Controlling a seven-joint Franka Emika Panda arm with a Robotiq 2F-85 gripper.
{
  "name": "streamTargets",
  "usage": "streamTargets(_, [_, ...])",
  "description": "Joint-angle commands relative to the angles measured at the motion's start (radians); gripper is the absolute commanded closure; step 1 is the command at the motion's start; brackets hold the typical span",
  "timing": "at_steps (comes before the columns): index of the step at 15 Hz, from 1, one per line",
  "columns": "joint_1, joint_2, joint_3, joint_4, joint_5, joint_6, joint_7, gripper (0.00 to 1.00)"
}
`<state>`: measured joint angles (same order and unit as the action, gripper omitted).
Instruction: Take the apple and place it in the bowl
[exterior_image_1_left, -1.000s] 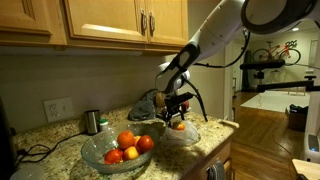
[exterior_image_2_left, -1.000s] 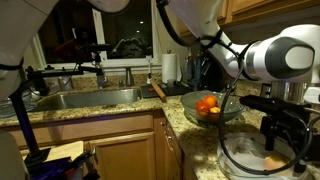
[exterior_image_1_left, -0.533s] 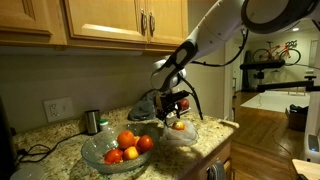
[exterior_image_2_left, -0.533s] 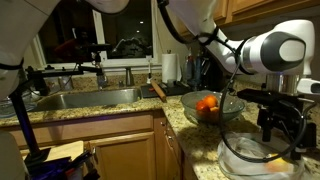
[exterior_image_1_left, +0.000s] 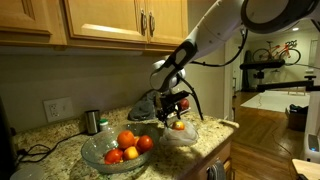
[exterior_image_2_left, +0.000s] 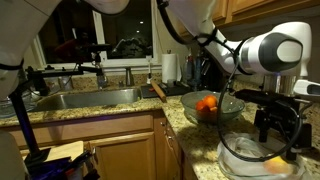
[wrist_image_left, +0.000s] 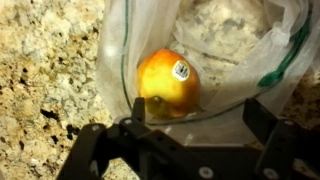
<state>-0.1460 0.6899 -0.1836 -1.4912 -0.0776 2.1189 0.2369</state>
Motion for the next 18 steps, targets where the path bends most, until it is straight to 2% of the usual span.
streamTargets(1, [-0.009, 0.0, -0.002, 0.004, 0.01, -0.035, -0.009, 0.0])
streamTargets(18, [-0.041, 0.03, -0.003, -0.016, 0.04, -0.042, -0.014, 0.0])
